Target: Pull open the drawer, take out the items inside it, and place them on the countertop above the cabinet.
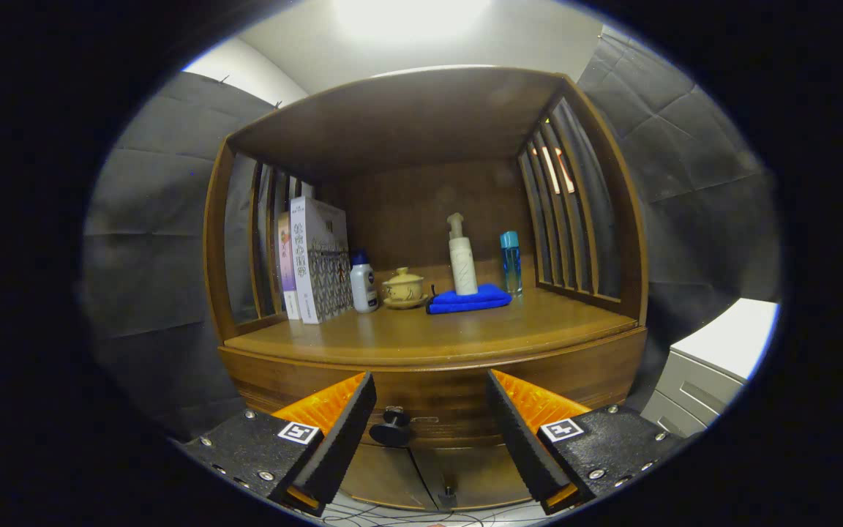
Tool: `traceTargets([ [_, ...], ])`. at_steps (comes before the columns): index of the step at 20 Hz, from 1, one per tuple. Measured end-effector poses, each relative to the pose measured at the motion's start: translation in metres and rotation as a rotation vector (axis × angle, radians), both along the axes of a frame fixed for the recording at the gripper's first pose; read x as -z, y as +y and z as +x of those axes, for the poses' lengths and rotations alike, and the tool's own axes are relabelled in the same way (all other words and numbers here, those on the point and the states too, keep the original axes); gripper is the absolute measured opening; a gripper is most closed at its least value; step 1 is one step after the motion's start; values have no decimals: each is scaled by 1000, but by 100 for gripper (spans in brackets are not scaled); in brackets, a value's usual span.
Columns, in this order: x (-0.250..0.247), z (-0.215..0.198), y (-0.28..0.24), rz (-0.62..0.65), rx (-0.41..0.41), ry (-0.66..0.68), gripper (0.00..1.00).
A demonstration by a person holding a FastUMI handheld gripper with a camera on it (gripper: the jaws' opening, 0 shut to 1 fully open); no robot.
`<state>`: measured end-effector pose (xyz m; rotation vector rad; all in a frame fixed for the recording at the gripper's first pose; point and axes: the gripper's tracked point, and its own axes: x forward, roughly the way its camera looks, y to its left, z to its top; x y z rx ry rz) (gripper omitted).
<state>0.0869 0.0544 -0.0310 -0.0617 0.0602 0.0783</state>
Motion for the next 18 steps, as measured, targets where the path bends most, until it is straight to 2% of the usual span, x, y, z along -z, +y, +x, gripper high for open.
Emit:
traceTargets([
  [5, 36, 19, 9, -59, -1, 85, 94],
  [13, 87, 30, 22, -69, -24, 197, 94],
  [15, 89, 32, 25, -68, -27, 201, 87],
  [17, 93, 30, 37, -44, -69, 207, 67],
  [18, 92, 32, 36, -49, -56, 198, 57],
])
